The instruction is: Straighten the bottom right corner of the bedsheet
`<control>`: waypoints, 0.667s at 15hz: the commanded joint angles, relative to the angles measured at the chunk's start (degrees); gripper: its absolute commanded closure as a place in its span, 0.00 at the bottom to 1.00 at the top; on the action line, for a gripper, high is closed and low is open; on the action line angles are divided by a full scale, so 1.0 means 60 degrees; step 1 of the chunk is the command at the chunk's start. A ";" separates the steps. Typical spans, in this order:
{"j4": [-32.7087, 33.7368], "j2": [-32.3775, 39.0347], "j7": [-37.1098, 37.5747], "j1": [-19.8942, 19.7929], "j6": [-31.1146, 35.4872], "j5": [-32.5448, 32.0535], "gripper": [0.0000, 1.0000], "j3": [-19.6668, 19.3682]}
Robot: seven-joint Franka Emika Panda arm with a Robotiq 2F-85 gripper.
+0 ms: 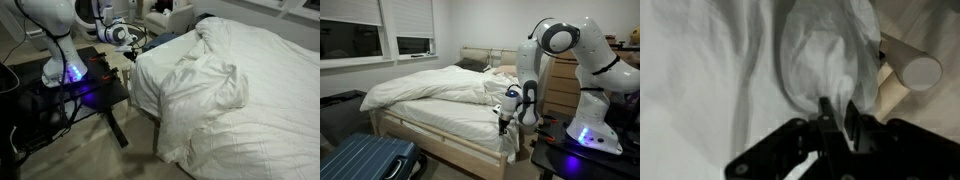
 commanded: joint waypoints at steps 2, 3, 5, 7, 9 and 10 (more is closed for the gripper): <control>0.0058 -0.0072 -0.0170 0.0167 -0.0807 0.0351 1.00 -0.0063; 0.0103 -0.0140 -0.0118 0.0148 -0.1157 0.0339 0.99 -0.0050; 0.0248 -0.0273 0.0028 0.0080 -0.1821 0.0219 0.99 -0.0015; 0.0443 -0.0497 0.0223 -0.0061 -0.2778 0.0040 0.99 0.0093; 0.0709 -0.0774 0.0407 -0.0342 -0.3971 -0.0170 0.99 0.0320; 0.0868 -0.0895 0.0485 -0.0534 -0.4497 -0.0281 0.99 0.0474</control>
